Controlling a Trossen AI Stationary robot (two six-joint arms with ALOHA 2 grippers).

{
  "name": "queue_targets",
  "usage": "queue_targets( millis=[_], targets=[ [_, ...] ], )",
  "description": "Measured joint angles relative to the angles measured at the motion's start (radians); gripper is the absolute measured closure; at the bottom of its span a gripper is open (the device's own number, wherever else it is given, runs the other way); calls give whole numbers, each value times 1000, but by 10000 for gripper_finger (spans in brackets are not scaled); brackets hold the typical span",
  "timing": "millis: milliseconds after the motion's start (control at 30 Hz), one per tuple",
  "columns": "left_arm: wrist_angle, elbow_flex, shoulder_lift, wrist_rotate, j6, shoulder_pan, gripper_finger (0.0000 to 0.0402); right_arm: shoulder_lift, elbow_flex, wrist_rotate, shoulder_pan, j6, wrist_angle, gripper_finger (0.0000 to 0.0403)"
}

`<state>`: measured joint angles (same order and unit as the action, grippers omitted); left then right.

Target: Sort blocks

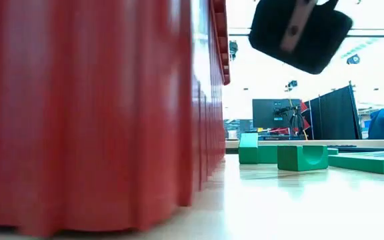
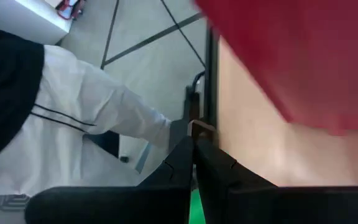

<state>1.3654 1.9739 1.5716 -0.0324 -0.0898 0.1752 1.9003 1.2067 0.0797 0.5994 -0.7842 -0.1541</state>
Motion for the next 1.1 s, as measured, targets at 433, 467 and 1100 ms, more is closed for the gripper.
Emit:
queue_targets(
  millis=[433,467,1100],
  targets=[
    [42,0,-54,51,-6,15,402,-2,0,95,-14,19,-14,403],
    [42,0,-57,53,-8,17,402,-2,0,100,-2,15,-13,403],
    [42,0,-68,78,-35,26,402,67,0,132,93,-8,-38,403]
  ],
)
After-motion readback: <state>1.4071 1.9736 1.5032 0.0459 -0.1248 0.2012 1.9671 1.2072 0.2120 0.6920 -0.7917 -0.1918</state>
